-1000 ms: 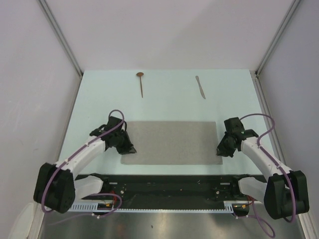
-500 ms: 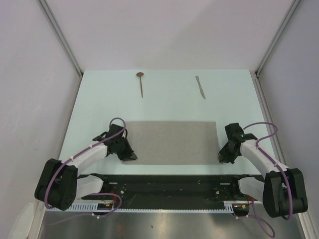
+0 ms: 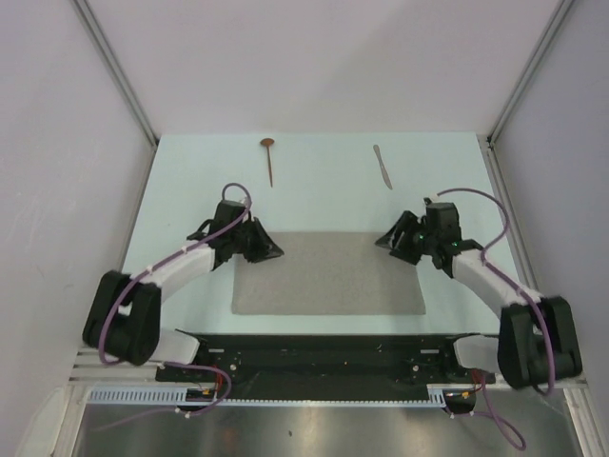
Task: Fold the napkin into a case and place the utensils inside
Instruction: Smooth out the rectangle-folded napkin at the center of the board.
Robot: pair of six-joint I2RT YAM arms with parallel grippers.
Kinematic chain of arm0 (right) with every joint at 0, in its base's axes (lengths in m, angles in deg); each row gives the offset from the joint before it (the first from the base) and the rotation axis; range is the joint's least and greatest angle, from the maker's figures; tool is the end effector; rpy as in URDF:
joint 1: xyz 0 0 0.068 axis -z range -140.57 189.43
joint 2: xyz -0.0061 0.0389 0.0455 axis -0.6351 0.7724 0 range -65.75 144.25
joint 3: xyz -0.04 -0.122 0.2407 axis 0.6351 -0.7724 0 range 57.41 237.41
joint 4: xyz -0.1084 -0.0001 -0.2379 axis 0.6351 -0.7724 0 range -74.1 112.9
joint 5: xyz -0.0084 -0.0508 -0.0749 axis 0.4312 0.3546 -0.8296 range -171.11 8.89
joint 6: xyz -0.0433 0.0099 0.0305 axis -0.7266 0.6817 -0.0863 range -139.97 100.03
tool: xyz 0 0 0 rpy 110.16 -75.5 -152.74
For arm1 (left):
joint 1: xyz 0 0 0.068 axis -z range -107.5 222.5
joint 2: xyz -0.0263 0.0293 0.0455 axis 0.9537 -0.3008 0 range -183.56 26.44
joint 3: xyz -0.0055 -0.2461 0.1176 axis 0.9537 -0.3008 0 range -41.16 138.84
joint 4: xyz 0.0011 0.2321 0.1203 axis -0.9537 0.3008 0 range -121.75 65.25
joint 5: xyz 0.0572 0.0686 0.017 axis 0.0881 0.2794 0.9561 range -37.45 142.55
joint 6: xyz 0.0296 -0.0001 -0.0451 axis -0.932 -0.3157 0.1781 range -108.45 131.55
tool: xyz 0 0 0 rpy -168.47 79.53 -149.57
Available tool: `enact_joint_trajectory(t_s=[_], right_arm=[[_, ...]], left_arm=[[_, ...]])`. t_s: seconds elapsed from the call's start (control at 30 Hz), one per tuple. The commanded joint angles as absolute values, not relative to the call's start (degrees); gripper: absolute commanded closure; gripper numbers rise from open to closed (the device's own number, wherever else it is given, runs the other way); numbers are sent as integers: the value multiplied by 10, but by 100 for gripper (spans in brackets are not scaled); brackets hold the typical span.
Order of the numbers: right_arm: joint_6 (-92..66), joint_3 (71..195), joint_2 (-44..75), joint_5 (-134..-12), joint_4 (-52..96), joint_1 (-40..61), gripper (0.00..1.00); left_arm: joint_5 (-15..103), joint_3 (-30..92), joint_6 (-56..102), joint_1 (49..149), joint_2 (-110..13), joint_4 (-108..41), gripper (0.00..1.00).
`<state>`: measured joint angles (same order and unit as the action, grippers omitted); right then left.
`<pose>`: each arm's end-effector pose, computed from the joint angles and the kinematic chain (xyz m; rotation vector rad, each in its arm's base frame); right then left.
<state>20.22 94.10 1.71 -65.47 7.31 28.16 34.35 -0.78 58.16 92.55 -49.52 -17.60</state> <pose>0.2284 0.0552 0.2052 0.4853 2.4256 0.7348 0.2403 -0.0996 0.1936 -0.4464 2.5539 -0.8678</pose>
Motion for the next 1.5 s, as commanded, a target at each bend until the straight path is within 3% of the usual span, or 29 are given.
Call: enact_joint_trajectory(t_s=[0.0, 0.1, 0.17, 0.43, 0.8, 1.1, 1.47], right_arm=[[204, 981, 154, -482, 376, 263, 49], [212, 1019, 276, -420, 457, 245, 72], [222, 1027, 339, -410, 510, 242, 75], [256, 1022, 436, -373, 628, 283, 75], [195, 1053, 448, -390, 524, 335, 72], [181, 1120, 371, -449, 438, 210, 65], [259, 1200, 515, -421, 565, 109, 63]], left_arm=[[251, 23, 623, 921, -591, -365, 87], [235, 35, 656, 923, -633, -424, 90], [249, 41, 660, 924, -650, -434, 91], [302, 72, 647, 886, -739, -405, 94], [358, 103, 597, 864, -748, -305, 94], [329, 107, 613, 842, -665, -253, 91], [358, 114, 593, 778, -732, -230, 94]])
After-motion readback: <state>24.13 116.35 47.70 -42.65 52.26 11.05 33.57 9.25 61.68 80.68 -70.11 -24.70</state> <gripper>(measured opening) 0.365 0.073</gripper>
